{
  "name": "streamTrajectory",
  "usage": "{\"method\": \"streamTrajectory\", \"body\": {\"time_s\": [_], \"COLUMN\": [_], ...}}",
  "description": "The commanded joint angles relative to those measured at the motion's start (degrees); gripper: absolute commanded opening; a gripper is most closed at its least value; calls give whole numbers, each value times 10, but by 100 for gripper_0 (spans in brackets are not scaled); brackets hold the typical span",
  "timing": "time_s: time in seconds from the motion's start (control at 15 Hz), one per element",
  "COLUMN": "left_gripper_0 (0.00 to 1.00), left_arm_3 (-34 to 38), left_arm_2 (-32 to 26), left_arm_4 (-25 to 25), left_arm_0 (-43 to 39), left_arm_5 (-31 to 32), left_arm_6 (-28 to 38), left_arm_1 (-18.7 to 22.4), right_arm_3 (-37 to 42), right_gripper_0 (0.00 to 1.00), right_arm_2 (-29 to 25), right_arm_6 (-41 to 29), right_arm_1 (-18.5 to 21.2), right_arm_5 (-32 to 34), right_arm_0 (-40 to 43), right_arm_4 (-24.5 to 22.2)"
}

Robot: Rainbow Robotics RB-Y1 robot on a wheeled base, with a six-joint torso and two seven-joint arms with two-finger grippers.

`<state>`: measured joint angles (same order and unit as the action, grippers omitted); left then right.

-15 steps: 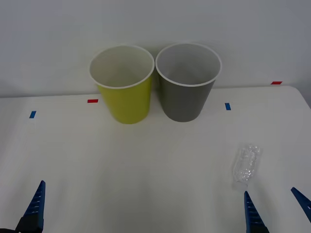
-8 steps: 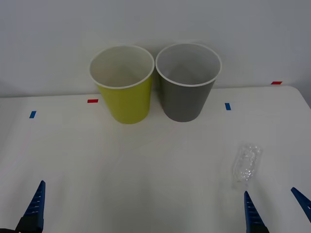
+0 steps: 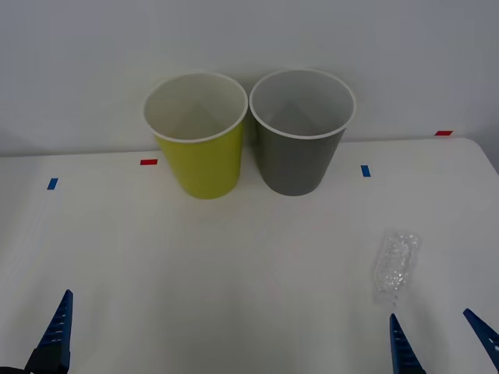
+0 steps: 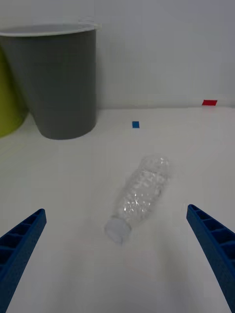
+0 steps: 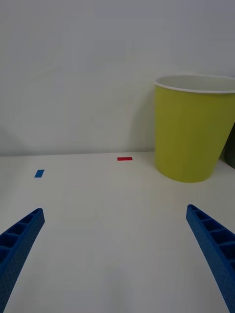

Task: Put cans in the gray bin and PET bottles in the light green bin.

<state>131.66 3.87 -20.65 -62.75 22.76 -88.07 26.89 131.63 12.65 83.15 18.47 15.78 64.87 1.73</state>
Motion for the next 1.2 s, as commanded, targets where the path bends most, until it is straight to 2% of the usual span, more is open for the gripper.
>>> {"method": "streamTrajectory", "body": {"time_s": [0.07,0.47,0.53,0.8,0.93,1.2], "left_gripper_0": [100,100,100,100,100,100], "left_arm_3": [0,0,0,0,0,0], "left_arm_2": [0,0,0,0,0,0], "left_arm_4": [0,0,0,0,0,0], "left_arm_0": [0,0,0,0,0,0], "left_arm_5": [0,0,0,0,0,0], "left_arm_6": [0,0,0,0,0,0], "left_arm_1": [0,0,0,0,0,0], "right_arm_3": [10,12,19,93,112,174], "right_gripper_0": [100,100,100,100,100,100], "right_arm_2": [17,14,11,-15,-25,-45], "right_arm_6": [3,2,1,-9,-24,-118], "right_arm_1": [-1,-4,-4,-14,-21,-38], "right_arm_5": [21,13,-13,-191,-252,-423], "right_arm_0": [9,-7,-15,-53,-63,-100], "right_arm_4": [-1,0,3,11,18,17]}}
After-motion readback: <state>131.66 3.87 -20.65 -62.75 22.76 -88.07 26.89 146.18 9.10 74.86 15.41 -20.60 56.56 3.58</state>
